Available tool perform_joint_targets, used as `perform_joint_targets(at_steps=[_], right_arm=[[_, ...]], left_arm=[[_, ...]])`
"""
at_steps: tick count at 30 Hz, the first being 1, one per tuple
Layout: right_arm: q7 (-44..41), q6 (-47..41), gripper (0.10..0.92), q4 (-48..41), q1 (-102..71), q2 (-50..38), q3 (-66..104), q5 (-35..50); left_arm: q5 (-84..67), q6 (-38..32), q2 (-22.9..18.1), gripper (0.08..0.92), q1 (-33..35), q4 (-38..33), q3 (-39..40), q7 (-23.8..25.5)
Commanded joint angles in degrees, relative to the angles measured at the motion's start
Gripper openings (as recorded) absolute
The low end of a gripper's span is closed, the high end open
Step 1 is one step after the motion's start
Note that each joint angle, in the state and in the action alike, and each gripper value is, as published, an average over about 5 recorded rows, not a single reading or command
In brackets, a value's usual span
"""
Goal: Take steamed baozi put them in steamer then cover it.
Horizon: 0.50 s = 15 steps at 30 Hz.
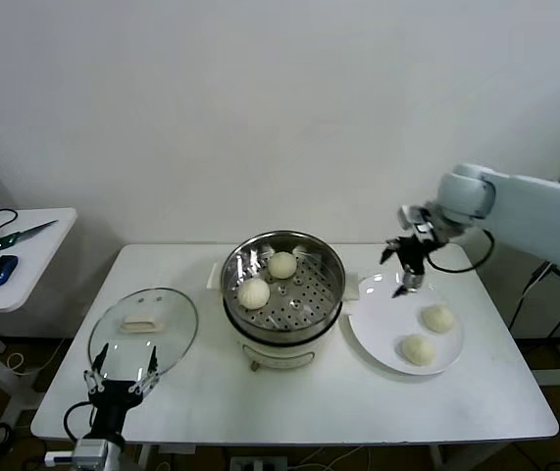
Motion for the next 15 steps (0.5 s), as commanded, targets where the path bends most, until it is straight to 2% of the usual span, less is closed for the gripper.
perform_joint_targets(at_steps=[1, 15], right_arm=[[-0.3, 1.0, 0.823, -0.6, -16.3, -7.7, 8.0, -11.2], [0.8, 1.3, 0.823, -6.8, -24.2, -1.1, 14.1, -14.4]], left_arm=[[0.7, 0.1, -0.4, 0.823, 0.2, -0.1, -0.1, 0.0], [1.9, -0.1, -0.7, 0.823, 1.5, 0.0, -1.0, 0.0]])
